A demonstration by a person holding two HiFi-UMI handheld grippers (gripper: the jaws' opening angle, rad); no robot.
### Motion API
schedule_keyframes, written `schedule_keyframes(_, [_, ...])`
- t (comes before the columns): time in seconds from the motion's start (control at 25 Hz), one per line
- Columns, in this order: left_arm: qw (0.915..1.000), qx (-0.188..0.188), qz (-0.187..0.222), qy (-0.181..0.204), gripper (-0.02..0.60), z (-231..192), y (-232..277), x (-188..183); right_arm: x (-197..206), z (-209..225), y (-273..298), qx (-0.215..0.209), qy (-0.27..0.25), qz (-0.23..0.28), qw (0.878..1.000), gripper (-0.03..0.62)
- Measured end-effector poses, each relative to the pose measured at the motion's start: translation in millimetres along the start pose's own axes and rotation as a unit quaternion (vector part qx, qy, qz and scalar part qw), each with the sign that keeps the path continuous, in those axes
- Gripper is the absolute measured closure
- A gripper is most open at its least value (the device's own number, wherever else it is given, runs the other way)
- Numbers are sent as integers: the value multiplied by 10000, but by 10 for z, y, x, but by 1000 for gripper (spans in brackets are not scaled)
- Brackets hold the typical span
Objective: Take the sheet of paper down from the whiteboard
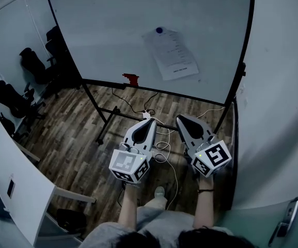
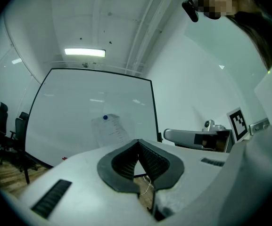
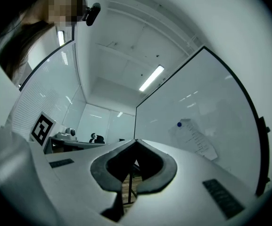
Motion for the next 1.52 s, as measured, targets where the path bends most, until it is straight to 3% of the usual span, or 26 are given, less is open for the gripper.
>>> schedule_keyframes(0.8, [9992, 380, -120, -92, 575, -1070, 902, 239, 276, 759, 949, 670, -90, -194, 9975, 592])
schedule_keyframes(1.32, [9980, 627, -102, -19, 575, -1537, 1259, 293, 354, 867, 1470, 705, -281, -9, 9971, 593])
schedule_keyframes(1.52, [9986, 481, -236, -7, 575, -1695, 1218, 382, 445, 920, 1599, 687, -206, -78, 9974, 593])
Point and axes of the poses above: the fingertips, and each gripper's own axes: y forward along the fingers, z to its right, x out of its underside, the point moved 6 cm from there along -y, backward along the fingers, and after that the axes turned 13 degrees about x, right-handed, at the moved point
